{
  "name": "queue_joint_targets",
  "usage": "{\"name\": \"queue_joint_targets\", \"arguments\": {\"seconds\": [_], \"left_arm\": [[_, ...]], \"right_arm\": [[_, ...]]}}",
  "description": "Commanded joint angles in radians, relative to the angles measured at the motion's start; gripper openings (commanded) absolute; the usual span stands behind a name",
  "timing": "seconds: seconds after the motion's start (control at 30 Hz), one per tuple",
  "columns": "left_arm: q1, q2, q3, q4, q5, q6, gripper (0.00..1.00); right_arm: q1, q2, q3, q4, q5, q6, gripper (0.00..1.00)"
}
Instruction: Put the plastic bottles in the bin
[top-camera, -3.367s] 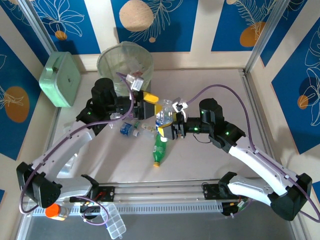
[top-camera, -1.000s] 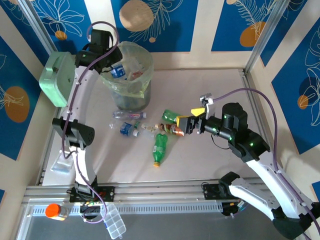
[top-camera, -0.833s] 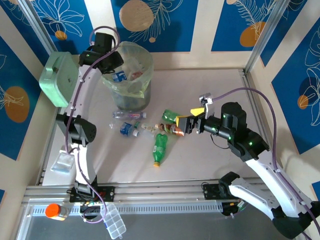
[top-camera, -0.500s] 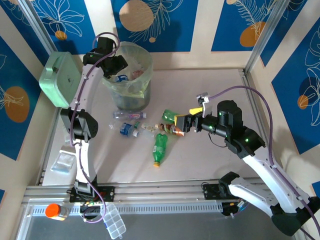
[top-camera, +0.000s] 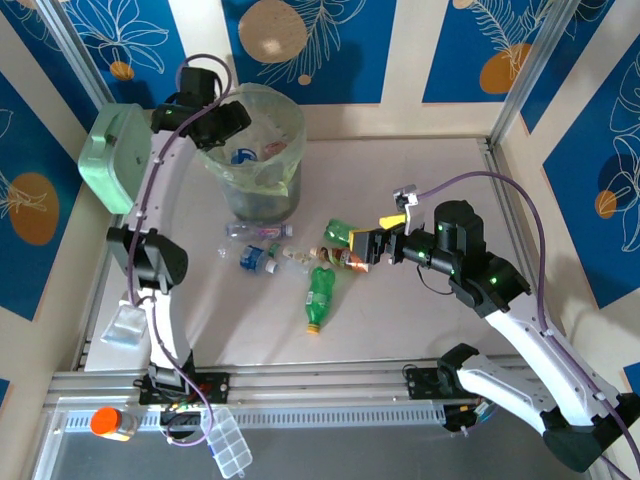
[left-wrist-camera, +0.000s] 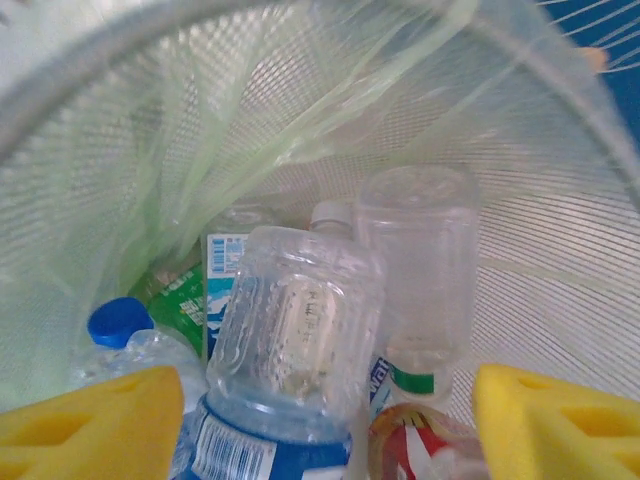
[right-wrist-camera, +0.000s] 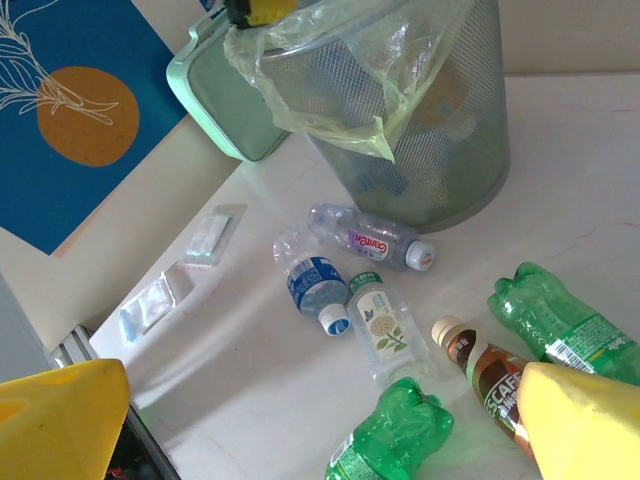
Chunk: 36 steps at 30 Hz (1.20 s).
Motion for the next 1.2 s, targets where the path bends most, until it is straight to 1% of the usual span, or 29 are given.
{"name": "queue_joint_targets", "arguments": {"seconds": [0.0, 0.07, 0.17, 0.23, 0.33, 0.4, 0.43, 0.57, 0.7, 0.73, 0.77, 0.8, 0.83, 0.9, 0.93, 1.07, 1.17], "left_arm": [[0.008, -0.093, -0.063, 0.060, 0.012, 0.030, 0.67], [-0.004, -0.134, -0.112, 0.079, 0.028, 0.044, 0.63], [-0.034, -0.229, -0.218, 0.137, -0.008, 0.059, 0.59], [-0.057, -0.321, -0.334, 0.224, -0.037, 0.059, 0.58], [-0.097, -0.452, -0.470, 0.296, -0.099, 0.067, 0.59], [-0.110, -0.525, -0.550, 0.324, -0.101, 0.041, 0.60], [-0.111, -0.565, -0.591, 0.327, -0.097, 0.006, 0.60], [-0.115, -0.703, -0.730, 0.338, -0.016, -0.060, 0.62], [-0.139, -0.824, -0.817, 0.327, 0.021, -0.002, 0.67], [-0.144, -0.859, -0.847, 0.335, 0.056, 0.021, 0.70], [-0.147, -0.901, -0.897, 0.376, 0.128, 0.046, 0.72], [-0.151, -0.941, -0.952, 0.424, 0.191, 0.058, 0.72], [-0.159, -0.989, -1.013, 0.457, 0.224, 0.052, 0.72], [-0.171, -1.053, -1.083, 0.448, 0.250, 0.059, 0.71], [-0.174, -1.075, -1.100, 0.419, 0.261, 0.072, 0.71], [-0.173, -1.169, -1.168, 0.317, 0.255, 0.122, 0.71], [-0.174, -1.230, -1.204, 0.271, 0.238, 0.149, 0.72]], "right_arm": [[0.005, -0.005, 0.003, 0.014, 0.010, -0.009, 1.00], [0.005, 0.000, -0.002, 0.017, 0.011, -0.001, 1.00], [0.004, 0.014, -0.005, 0.014, 0.013, 0.019, 1.00], [0.004, 0.025, -0.003, 0.009, 0.011, 0.033, 0.99], [0.004, 0.042, -0.005, 0.003, 0.013, 0.046, 0.99], [0.006, 0.059, -0.001, -0.007, 0.013, 0.049, 0.98], [0.010, 0.069, 0.001, -0.015, 0.017, 0.050, 0.97], [0.038, 0.111, 0.018, -0.053, 0.033, 0.062, 0.96], [0.105, 0.164, 0.041, -0.097, 0.061, 0.083, 0.94], [0.137, 0.177, 0.040, -0.100, 0.068, 0.091, 0.93], [0.172, 0.195, 0.040, -0.103, 0.079, 0.101, 0.93], [0.195, 0.210, 0.039, -0.110, 0.083, 0.119, 0.93], [0.218, 0.228, 0.035, -0.113, 0.091, 0.151, 0.93], [0.269, 0.267, 0.031, -0.138, 0.149, 0.214, 0.90], [0.300, 0.295, 0.044, -0.176, 0.204, 0.250, 0.90], [0.408, 0.425, 0.099, -0.317, 0.356, 0.405, 0.90], [0.422, 0.555, 0.162, -0.439, 0.414, 0.528, 0.90]]}}
